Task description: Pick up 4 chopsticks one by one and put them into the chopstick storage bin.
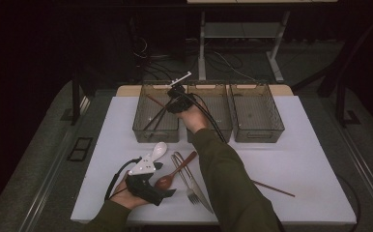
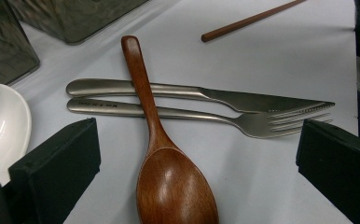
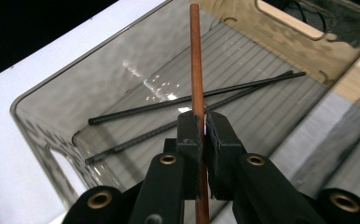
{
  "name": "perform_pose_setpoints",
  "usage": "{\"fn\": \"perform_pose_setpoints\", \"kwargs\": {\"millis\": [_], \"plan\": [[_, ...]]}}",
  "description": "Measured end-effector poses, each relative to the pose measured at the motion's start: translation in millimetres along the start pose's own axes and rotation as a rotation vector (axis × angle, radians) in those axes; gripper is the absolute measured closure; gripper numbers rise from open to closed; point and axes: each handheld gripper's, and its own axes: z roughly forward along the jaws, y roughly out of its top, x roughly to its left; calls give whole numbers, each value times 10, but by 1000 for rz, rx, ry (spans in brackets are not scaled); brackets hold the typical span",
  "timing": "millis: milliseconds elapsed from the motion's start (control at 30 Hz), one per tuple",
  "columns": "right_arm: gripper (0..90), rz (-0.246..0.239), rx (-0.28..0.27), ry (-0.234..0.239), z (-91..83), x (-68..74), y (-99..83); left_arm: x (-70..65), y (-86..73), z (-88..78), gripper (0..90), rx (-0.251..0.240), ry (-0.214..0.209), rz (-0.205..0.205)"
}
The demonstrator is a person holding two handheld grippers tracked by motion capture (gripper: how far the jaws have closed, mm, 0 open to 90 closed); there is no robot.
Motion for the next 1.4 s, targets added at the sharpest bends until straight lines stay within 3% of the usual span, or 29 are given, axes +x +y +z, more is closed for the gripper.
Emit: {"fn": "perform_pose_setpoints", "kwargs": {"millis": [200, 467, 500, 600, 800, 867, 933, 1100, 1400], "plan": [[847, 12, 20, -11, 165, 94, 89, -2, 4, 5, 0, 5, -5, 2], [837, 34, 30, -60, 323, 148, 227, -4, 8, 11, 0, 5, -8, 7], [777, 38, 16, -69, 327, 152, 240, -4, 8, 10, 0, 4, -10, 7], [711, 41, -13, -53, 307, 154, 256, 1, 8, 7, 0, 3, -11, 11], [634, 16, -32, -44, 205, 136, 231, -1, 11, 7, 0, 4, -12, 17], [588, 11, -34, -11, 165, 128, 211, 3, 12, 3, 0, 2, -9, 16], [566, -3, -39, -19, 117, 121, 182, 6, 11, -2, 0, 1, -10, 15], [489, -16, -70, 14, -42, 79, 102, 2, 10, 3, 0, 4, -10, 16], [452, -37, -108, 33, -330, -22, -125, 3, 11, 3, 0, 7, -10, 14]]}}
